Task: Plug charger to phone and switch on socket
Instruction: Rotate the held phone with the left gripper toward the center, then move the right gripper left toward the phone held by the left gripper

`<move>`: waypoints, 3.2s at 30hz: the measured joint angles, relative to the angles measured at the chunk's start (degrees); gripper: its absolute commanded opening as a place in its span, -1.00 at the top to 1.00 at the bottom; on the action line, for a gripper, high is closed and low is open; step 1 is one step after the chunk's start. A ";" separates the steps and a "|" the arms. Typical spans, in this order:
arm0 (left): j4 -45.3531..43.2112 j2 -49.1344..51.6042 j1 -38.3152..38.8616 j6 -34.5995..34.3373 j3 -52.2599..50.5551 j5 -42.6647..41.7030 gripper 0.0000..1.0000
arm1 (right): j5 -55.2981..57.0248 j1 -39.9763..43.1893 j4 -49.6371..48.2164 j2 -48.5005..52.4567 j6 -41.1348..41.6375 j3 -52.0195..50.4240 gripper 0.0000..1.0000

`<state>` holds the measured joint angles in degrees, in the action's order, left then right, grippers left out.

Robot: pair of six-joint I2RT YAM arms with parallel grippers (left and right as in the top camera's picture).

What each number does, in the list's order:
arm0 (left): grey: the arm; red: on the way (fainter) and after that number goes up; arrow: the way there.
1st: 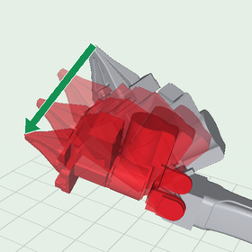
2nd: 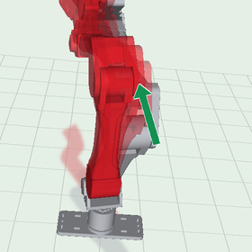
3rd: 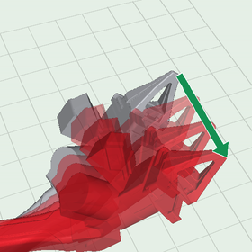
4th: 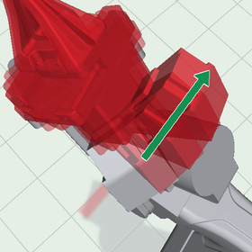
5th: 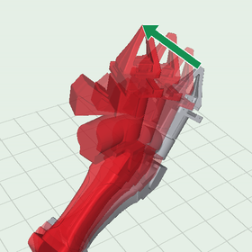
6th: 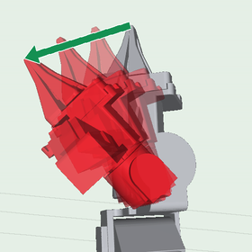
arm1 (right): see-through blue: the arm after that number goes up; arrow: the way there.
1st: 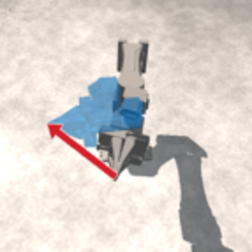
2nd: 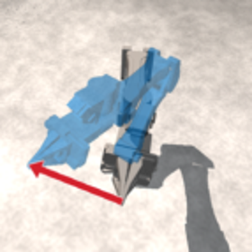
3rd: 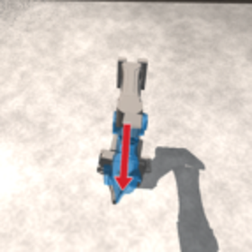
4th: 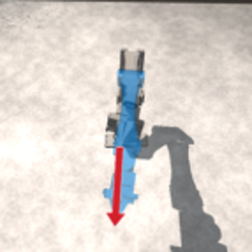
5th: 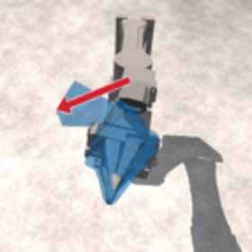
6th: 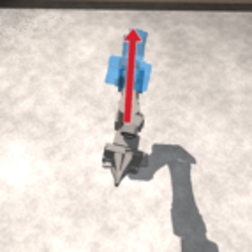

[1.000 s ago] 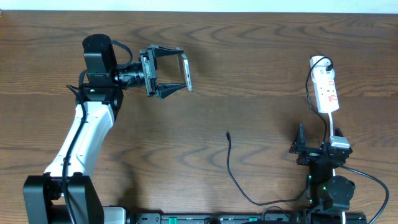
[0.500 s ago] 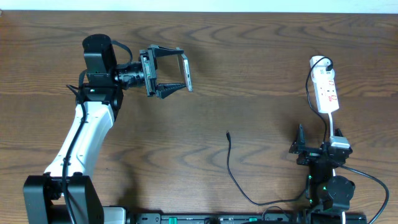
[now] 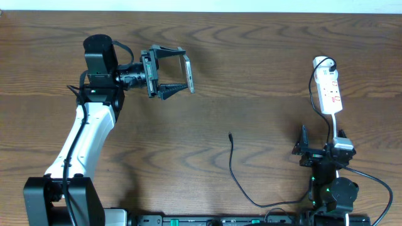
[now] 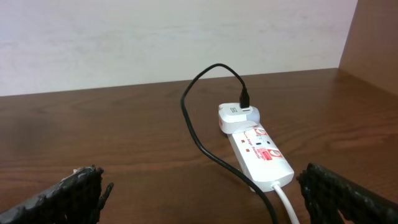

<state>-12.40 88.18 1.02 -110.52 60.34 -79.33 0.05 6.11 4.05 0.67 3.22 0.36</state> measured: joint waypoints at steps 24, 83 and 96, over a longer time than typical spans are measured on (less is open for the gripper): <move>8.02 -0.02 0.00 49.99 -0.02 13.31 0.85 | 0.28 0.00 -0.02 0.02 -0.04 0.00 -0.98; 6.12 3.02 0.00 38.38 -0.61 28.11 0.85 | -58.82 -12.92 -7.65 85.70 4.44 55.82 -0.99; 6.62 3.02 1.01 32.48 -0.61 30.62 0.85 | -53.83 -27.87 -20.35 92.83 7.72 55.84 -0.76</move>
<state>-5.78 91.20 2.02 -78.04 59.72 -48.71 -53.78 -21.76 -16.29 93.49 10.94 56.21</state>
